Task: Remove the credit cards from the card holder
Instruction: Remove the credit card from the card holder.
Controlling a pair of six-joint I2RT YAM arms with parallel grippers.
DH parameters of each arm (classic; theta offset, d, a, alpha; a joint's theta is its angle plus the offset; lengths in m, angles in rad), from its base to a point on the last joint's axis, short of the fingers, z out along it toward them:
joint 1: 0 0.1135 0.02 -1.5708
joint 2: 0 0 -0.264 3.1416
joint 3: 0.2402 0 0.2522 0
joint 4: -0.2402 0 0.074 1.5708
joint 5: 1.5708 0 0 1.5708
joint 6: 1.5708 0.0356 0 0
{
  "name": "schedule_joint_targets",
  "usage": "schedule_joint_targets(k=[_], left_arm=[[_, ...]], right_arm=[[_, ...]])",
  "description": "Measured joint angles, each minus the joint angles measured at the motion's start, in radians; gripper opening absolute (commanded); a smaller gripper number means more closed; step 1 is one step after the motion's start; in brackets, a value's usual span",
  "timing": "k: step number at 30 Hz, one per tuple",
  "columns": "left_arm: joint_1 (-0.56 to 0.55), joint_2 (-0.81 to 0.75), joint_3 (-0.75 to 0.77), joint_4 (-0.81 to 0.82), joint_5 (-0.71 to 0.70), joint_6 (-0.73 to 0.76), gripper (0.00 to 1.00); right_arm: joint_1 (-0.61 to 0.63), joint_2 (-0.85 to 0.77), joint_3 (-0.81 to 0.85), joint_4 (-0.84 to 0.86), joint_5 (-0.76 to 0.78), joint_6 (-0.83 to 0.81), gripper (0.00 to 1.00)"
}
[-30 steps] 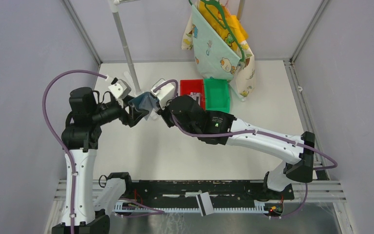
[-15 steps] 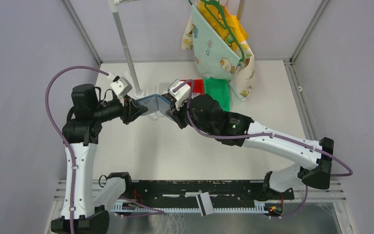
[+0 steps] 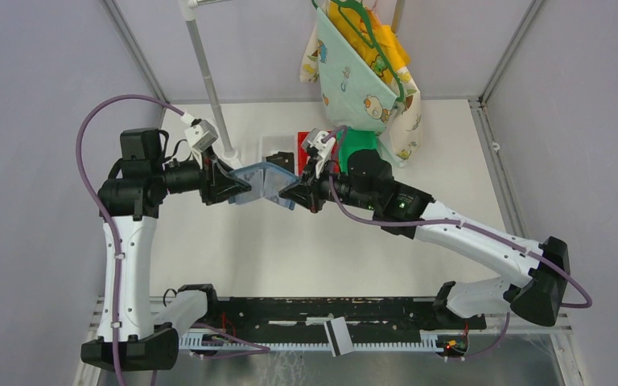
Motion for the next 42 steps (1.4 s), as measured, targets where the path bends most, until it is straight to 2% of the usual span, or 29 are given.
schedule_joint_targets(k=[12,19,22,28,37,42], left_arm=[[0.000,-0.032,0.000,0.019,0.049,-0.029,0.36],[0.000,-0.044,-0.001,0.105,0.033,-0.135,0.34],[0.000,-0.061,-0.007,0.159,0.014,-0.184,0.38],[0.000,-0.077,-0.028,0.216,0.015,-0.243,0.56],[0.000,-0.065,-0.058,0.229,0.072,-0.291,0.58],[-0.006,-0.066,-0.074,0.234,0.079,-0.299,0.66]], right_arm=[[-0.084,-0.026,-0.098,0.216,-0.243,0.147,0.00],[-0.096,-0.026,-0.113,0.278,-0.307,0.186,0.00],[-0.107,-0.028,-0.117,0.290,-0.314,0.201,0.00],[-0.121,-0.027,-0.123,0.326,-0.347,0.244,0.00],[-0.122,-0.012,-0.126,0.379,-0.396,0.303,0.00],[-0.122,0.003,-0.126,0.378,-0.396,0.312,0.00]])
